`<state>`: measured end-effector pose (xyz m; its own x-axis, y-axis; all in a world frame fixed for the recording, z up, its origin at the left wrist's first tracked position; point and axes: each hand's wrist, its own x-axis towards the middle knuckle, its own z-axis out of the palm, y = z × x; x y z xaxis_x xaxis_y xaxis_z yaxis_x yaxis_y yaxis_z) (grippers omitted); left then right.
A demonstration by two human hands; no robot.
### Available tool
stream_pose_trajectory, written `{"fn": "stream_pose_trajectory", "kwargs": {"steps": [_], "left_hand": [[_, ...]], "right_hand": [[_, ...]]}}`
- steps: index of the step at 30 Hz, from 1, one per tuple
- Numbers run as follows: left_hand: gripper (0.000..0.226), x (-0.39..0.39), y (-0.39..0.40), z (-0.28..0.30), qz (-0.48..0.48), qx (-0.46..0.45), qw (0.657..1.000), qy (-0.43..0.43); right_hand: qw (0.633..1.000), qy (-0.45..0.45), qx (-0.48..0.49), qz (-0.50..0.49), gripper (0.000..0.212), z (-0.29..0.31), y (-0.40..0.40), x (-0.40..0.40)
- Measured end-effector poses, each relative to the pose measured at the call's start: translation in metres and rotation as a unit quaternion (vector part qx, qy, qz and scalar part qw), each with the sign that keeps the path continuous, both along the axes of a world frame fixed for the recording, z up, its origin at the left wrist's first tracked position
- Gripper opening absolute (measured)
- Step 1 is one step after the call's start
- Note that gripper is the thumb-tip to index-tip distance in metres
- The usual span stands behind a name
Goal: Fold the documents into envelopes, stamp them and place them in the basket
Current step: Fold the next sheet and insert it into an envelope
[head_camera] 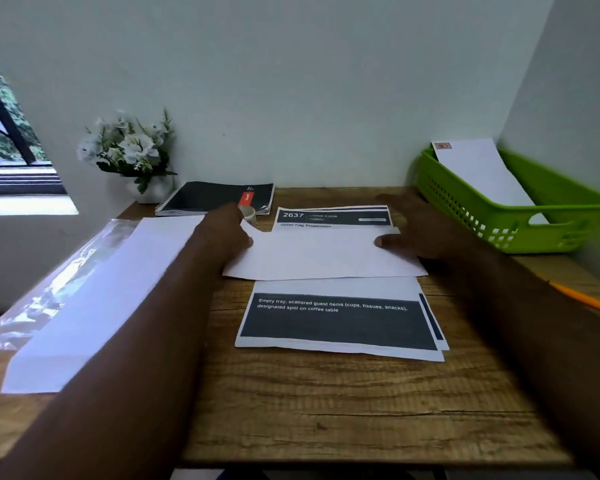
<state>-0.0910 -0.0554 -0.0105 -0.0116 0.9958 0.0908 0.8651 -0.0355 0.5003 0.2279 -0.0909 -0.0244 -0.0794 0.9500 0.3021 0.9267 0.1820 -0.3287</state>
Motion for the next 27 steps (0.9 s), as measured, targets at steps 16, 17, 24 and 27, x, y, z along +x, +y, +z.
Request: {"fn": "stream_pose_trajectory", "kwargs": {"steps": [16,17,24,27], "left_hand": [[0.055,0.074,-0.017,-0.034,-0.216,-0.007,0.957,0.193],[0.056,0.074,-0.017,-0.034,-0.212,-0.013,0.956,0.202],[0.061,0.074,-0.022,-0.029,-0.186,-0.058,0.957,0.215],[0.067,0.066,-0.020,-0.029,-0.177,-0.073,0.959,0.209]], "right_hand": [[0.975,-0.139,-0.134,0.112,0.083,-0.015,-0.004,-0.060],[0.971,-0.158,-0.144,0.107,0.078,-0.014,-0.005,-0.061],[0.961,-0.196,-0.171,0.090,0.072,-0.013,-0.006,-0.061],[0.960,-0.200,-0.173,0.090,0.081,-0.012,-0.007,-0.060]]}}
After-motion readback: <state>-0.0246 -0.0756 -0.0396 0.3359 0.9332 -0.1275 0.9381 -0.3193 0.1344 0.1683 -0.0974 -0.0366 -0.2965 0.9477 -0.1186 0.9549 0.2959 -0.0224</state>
